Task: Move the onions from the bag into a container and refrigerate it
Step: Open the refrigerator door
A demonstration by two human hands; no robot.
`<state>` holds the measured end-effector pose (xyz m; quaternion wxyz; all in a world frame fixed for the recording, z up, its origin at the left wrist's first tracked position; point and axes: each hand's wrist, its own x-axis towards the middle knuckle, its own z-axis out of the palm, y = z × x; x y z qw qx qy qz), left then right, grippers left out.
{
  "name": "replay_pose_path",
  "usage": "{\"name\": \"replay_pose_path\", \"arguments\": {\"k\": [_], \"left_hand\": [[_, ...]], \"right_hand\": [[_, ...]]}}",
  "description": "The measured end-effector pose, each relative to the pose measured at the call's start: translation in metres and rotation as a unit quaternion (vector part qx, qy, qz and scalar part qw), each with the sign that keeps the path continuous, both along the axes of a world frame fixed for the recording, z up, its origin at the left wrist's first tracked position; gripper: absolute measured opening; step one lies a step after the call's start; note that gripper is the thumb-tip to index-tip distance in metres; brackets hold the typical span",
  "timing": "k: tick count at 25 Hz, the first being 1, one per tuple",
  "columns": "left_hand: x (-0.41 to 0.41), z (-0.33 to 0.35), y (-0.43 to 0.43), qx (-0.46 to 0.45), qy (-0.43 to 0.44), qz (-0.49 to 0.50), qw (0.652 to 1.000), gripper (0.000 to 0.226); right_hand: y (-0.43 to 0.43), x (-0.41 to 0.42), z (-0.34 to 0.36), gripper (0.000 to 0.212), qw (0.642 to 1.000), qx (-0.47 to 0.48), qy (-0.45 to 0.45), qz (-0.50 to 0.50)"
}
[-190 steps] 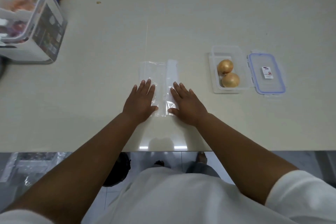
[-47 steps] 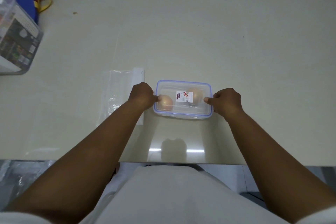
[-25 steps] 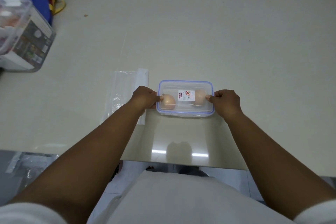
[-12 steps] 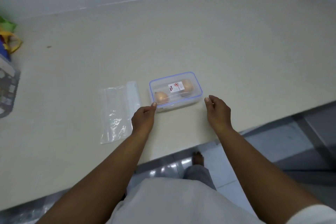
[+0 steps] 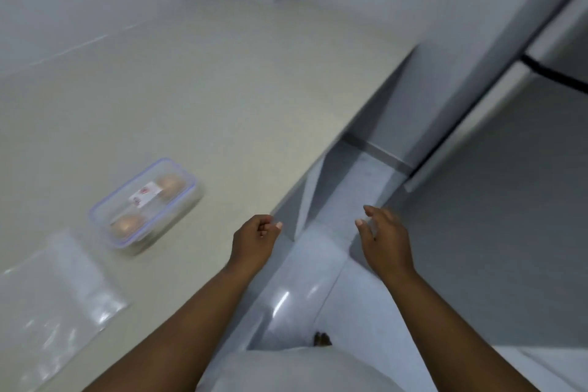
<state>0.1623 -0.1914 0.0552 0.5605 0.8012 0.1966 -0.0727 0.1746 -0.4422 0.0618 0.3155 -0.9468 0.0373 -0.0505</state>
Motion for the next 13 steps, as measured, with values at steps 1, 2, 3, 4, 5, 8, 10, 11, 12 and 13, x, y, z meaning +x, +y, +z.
{"name": "replay_pose_path", "arguments": {"k": [1,2,3,4,5,8,10,11,12,13], "left_hand": [[0.014,0.006,-0.027,0.004,0.001,-0.052,0.999,0.013],[0.028,0.011,-0.053,0.013,0.002,-0.102,0.995,0.013],[0.042,0.017,-0.078,0.018,-0.001,-0.147,0.989,0.016],[0.058,0.024,-0.106,0.024,-0.008,-0.187,0.982,0.019],[0.073,0.031,-0.131,0.032,-0.02,-0.217,0.975,0.024],[0.116,0.067,-0.216,0.035,-0.045,-0.276,0.959,0.051],[0.141,0.092,-0.262,0.03,-0.059,-0.3,0.952,0.061],[0.153,0.102,-0.283,0.031,-0.065,-0.306,0.949,0.065],[0.165,0.11,-0.3,0.029,-0.071,-0.306,0.949,0.068],[0.175,0.119,-0.314,0.027,-0.075,-0.301,0.95,0.071]], "right_hand": [[-0.028,0.004,0.013,0.037,0.999,-0.027,-0.029,-0.028],[-0.052,0.008,0.028,0.037,0.995,-0.056,-0.058,-0.05],[-0.076,0.014,0.043,0.037,0.99,-0.087,-0.089,-0.068],[-0.101,0.022,0.059,0.038,0.981,-0.121,-0.123,-0.083],[-0.123,0.032,0.075,0.04,0.971,-0.155,-0.154,-0.097],[-0.183,0.061,0.128,0.048,0.942,-0.235,-0.204,-0.128],[-0.208,0.078,0.157,0.051,0.931,-0.26,-0.217,-0.137],[-0.219,0.085,0.167,0.052,0.927,-0.266,-0.224,-0.141],[-0.227,0.091,0.174,0.052,0.923,-0.274,-0.23,-0.142],[-0.233,0.095,0.177,0.052,0.919,-0.285,-0.236,-0.139]]}}
